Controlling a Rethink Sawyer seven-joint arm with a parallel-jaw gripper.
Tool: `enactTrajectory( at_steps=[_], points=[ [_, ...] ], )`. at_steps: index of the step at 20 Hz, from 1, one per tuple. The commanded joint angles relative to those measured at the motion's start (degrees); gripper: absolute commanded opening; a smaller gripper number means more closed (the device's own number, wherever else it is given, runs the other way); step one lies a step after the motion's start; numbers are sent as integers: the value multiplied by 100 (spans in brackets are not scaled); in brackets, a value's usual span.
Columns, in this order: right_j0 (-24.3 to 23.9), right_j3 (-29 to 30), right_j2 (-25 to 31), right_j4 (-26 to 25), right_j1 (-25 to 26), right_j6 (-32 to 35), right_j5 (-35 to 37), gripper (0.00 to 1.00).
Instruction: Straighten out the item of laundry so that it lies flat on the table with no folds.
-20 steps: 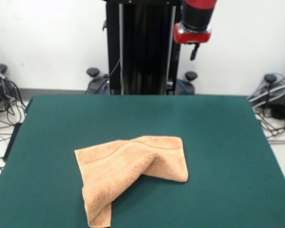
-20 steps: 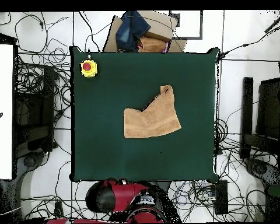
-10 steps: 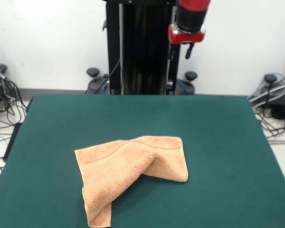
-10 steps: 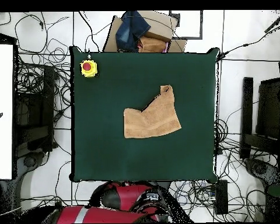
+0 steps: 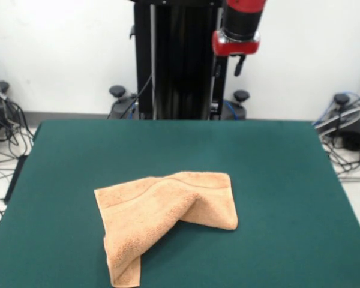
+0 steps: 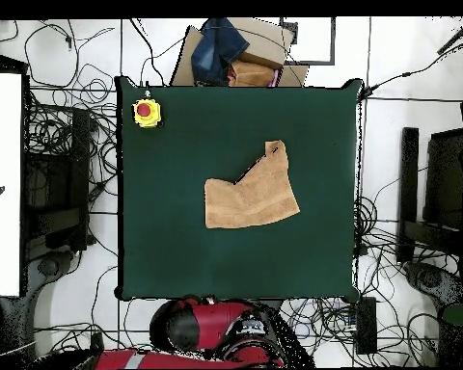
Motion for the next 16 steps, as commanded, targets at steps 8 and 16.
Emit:
enactTrajectory(
  at_steps=[8,16],
  points=[
    [126,-1178,144,32,41,503,934,100],
    [257,-1695,54,228,418,696,990,100]
  ],
)
